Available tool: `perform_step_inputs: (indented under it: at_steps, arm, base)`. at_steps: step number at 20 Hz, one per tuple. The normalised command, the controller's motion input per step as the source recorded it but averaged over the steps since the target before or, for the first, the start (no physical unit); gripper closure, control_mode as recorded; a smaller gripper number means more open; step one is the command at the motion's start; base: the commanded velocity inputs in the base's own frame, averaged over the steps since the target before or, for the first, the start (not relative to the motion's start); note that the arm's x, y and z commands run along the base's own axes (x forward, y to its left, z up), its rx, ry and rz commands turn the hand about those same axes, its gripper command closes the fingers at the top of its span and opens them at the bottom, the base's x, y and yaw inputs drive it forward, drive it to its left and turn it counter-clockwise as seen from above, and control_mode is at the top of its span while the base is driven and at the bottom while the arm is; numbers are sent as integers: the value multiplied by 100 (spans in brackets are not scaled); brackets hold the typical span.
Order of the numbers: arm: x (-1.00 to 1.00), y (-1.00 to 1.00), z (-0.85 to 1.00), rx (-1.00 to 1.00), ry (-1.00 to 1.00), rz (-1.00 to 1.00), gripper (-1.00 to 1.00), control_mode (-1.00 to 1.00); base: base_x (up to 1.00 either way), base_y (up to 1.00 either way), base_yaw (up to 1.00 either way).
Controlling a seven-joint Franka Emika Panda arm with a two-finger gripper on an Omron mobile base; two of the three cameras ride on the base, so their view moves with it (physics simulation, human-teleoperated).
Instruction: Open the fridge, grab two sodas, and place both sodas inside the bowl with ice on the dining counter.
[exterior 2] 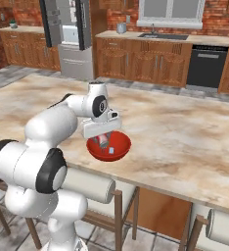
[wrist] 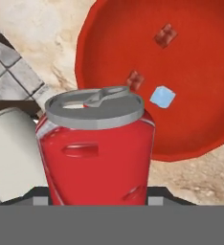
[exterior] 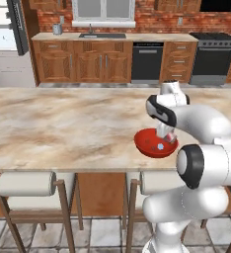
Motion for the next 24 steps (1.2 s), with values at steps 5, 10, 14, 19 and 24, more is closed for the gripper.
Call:
perform_step_inputs:
  at_steps: [5,10,14,19,24]
  arm:
    - [33,-6,-35,0,0,5,100,-100]
    - [26,-6,-33,0,0,6,100,-100]
    - [25,-1,-29,0,0,6,100,-100]
    - [21,0,-27,0,0,5,100,-100]
    - [19,0,-20,0,0,5,100,-100]
  base:
    - [0,0,0]
    - [0,0,0]
    - [0,0,0]
    - [0,0,0]
    - [0,0,0]
